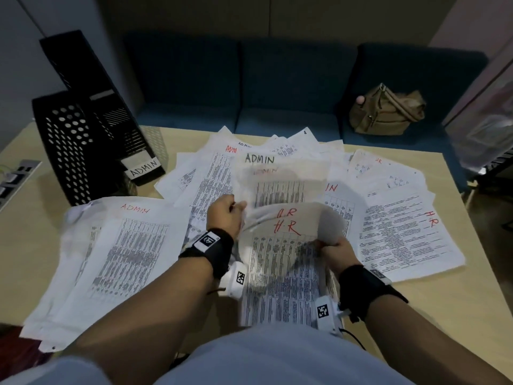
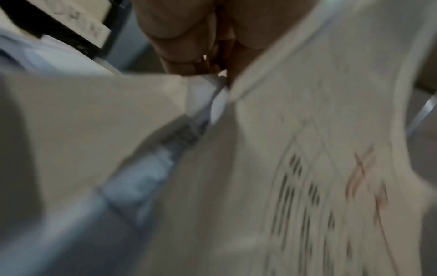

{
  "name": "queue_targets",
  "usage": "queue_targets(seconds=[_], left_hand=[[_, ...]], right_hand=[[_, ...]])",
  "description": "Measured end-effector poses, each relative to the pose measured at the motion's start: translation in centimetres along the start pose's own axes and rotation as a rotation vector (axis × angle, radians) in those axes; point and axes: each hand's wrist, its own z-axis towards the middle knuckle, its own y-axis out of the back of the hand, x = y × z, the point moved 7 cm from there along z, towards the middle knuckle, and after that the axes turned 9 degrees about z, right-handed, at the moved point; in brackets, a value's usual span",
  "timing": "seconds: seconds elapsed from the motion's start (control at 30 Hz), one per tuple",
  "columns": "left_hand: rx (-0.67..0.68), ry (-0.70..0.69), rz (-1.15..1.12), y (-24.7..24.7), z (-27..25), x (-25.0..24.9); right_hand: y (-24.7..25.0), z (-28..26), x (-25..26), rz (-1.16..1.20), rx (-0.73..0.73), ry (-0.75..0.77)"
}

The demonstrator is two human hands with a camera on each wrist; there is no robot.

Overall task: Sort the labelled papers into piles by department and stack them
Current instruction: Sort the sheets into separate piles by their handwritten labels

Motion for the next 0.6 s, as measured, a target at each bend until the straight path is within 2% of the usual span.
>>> queue_targets(seconds=[0.07,0.13,0.2,0.33,0.47,0.53,0.6], left_hand=[[-0.091,0.051,-0.152,3.0,0.5,-0.3],[-0.163,0.021,-0.224,6.8,1.5,-0.4],[-0.230,-0.010,-0.166,11.4,2.4,0.0],[-0.348,0.078,0.055,20.9,3.5,3.7],[-0.294,0.208,0.345,27.3,3.4,11.3],[-0.232,0.279,0.483,28.6,3.2,15.7],[-0.177,0.288,0.518,28.5,2.8,18.9]], right_hand=[[0.2,0.1,0.1,0.007,-0.029,0.013],[-0.1,0.0,0.0,0.018,-0.028,0.004],[-0.6,-0.2,-0.1,0.027,-0.021,-0.001],[-2.4,-0.9,-0.3,0.009,0.010,-0.010],[-4.6,-1.5,-0.8,-0.074,0.000,-0.023],[-5.2,-1.5,-1.6,-0.122,-0.018,-0.052],[-5.5,-1.8,-2.0,-0.182,-0.037,-0.069]])
